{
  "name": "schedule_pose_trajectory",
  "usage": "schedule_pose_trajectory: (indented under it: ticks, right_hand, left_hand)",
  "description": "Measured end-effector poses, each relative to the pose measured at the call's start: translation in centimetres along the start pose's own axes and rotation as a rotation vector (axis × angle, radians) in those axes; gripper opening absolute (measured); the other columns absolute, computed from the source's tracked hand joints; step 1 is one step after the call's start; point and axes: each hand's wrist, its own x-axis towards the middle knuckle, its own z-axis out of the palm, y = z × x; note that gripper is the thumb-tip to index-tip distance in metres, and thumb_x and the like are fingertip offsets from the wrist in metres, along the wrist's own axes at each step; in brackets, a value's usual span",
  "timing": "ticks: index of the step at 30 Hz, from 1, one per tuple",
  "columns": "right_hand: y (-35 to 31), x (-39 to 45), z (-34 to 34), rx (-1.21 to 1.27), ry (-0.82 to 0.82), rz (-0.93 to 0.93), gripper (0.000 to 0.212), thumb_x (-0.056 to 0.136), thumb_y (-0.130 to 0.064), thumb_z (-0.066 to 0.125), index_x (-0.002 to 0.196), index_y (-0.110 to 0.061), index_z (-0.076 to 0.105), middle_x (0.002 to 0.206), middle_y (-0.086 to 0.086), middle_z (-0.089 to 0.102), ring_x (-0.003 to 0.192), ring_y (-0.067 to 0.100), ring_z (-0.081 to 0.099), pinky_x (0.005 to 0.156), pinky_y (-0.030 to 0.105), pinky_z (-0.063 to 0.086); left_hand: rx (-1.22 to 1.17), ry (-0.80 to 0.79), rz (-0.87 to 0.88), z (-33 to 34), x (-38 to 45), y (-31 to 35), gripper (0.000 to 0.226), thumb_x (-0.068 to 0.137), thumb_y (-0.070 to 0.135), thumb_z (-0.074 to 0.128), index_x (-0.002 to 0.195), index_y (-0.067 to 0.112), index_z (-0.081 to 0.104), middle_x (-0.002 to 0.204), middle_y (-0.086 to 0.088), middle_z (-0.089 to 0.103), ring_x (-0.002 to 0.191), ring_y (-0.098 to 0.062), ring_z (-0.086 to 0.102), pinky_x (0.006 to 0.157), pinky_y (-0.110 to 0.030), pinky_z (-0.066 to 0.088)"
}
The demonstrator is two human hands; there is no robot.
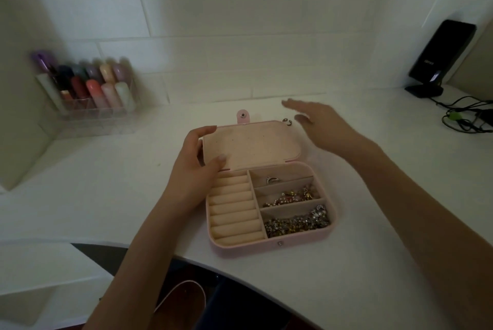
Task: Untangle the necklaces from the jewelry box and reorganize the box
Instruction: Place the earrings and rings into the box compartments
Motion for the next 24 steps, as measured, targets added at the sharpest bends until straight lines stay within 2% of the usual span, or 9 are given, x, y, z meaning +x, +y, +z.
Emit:
schedule_pose_trajectory:
  ticks: [2, 4, 5, 9, 14, 16, 19, 22, 24]
  right_hand:
    - [0.5, 0.6, 2.2, -0.031, -0.061, 0.010, 0.028, 0.100, -0.012, 0.045, 0.120, -0.019, 0.063, 0.133, 0.013, 0.058, 0.123, 0.026, 0.052, 0.101, 0.027, 0.034]
    - [0.5, 0.7, 3.2, 0.001, 0.021, 0.003, 0.023, 0.097, -0.012, 0.048, 0.085, -0.021, 0.066, 0.090, 0.010, 0.069, 0.089, 0.027, 0.063, 0.076, 0.030, 0.041]
    - [0.5, 0.6, 3.4, -0.003, 0.071, -0.015, 0.025, 0.093, -0.007, 0.050, 0.080, -0.018, 0.068, 0.081, 0.009, 0.069, 0.080, 0.027, 0.063, 0.071, 0.030, 0.041]
    - [1.1, 0.4, 2.6, -0.051, 0.138, -0.042, 0.023, 0.085, 0.002, 0.058, 0.098, -0.005, 0.075, 0.099, 0.015, 0.073, 0.092, 0.026, 0.065, 0.078, 0.017, 0.036]
    - [0.1, -0.1, -1.6, 0.519, 0.216, 0.061, 0.029, 0.080, 0.001, 0.071, 0.103, -0.016, 0.067, 0.093, 0.011, 0.068, 0.067, -0.004, 0.058, 0.073, 0.010, 0.047]
    - [-1.6, -1.1, -4.7, 0.699, 0.093, 0.003, 0.031, 0.081, 0.004, 0.069, 0.106, -0.014, 0.066, 0.093, 0.007, 0.068, 0.075, 0.001, 0.063, 0.078, 0.015, 0.050]
    - [-4.7, -3.1, -7.3, 0.708, -0.257, -0.074, 0.024, 0.077, -0.003, 0.070, 0.098, -0.015, 0.068, 0.091, 0.004, 0.073, 0.087, 0.012, 0.068, 0.080, 0.019, 0.053]
    - [-6.8, -3.8, -6.7, 0.613, -0.537, -0.062, 0.016, 0.070, -0.008, 0.074, 0.086, -0.009, 0.070, 0.081, 0.009, 0.074, 0.076, 0.015, 0.070, 0.070, 0.019, 0.053]
    - [-7.5, -3.6, -5.7, 0.468, -0.595, -0.040, 0.011, 0.074, -0.004, 0.076, 0.083, -0.007, 0.072, 0.076, 0.007, 0.074, 0.069, 0.012, 0.069, 0.065, 0.017, 0.052]
  left_hand:
    - [0.011, 0.000, -0.004, 0.1, -0.1, 0.0, 0.041, 0.091, 0.011, 0.056, 0.126, 0.030, 0.044, 0.120, 0.008, 0.056, 0.103, -0.008, 0.059, 0.071, -0.014, 0.050]
    - [0.054, 0.005, -0.004, 0.1, -0.1, 0.0, 0.035, 0.093, 0.013, 0.054, 0.123, 0.029, 0.047, 0.120, 0.010, 0.054, 0.096, -0.003, 0.057, 0.065, -0.010, 0.047]
    - [0.085, 0.005, -0.004, 0.1, -0.1, -0.1, 0.031, 0.093, 0.015, 0.053, 0.121, 0.029, 0.049, 0.120, 0.011, 0.054, 0.095, -0.004, 0.057, 0.066, -0.012, 0.047]
    - [0.116, 0.005, -0.023, 0.2, -0.1, -0.1, 0.024, 0.094, 0.019, 0.050, 0.115, 0.031, 0.054, 0.114, 0.007, 0.059, 0.093, -0.017, 0.060, 0.077, -0.030, 0.052]
    - [0.131, 0.016, -0.013, 0.3, -0.1, -0.2, 0.020, 0.094, 0.020, 0.051, 0.110, 0.030, 0.058, 0.102, 0.000, 0.062, 0.083, -0.021, 0.060, 0.064, -0.017, 0.048]
    - [0.122, 0.011, -0.012, 0.2, -0.1, -0.1, 0.022, 0.093, 0.017, 0.051, 0.110, 0.030, 0.058, 0.104, 0.003, 0.062, 0.088, -0.020, 0.060, 0.069, -0.022, 0.050]
    - [0.063, 0.023, -0.021, 0.1, 0.1, 0.1, 0.026, 0.089, 0.010, 0.055, 0.104, 0.031, 0.058, 0.111, 0.004, 0.063, 0.095, -0.022, 0.062, 0.075, -0.033, 0.054]
    - [-0.049, 0.069, -0.039, 0.0, 0.1, 0.2, 0.030, 0.083, 0.000, 0.061, 0.094, 0.028, 0.058, 0.109, 0.001, 0.066, 0.095, -0.020, 0.065, 0.072, -0.032, 0.055]
    - [-0.083, 0.094, -0.035, -0.1, 0.1, 0.2, 0.031, 0.081, -0.003, 0.063, 0.089, 0.026, 0.058, 0.108, -0.002, 0.068, 0.093, -0.017, 0.065, 0.066, -0.024, 0.052]
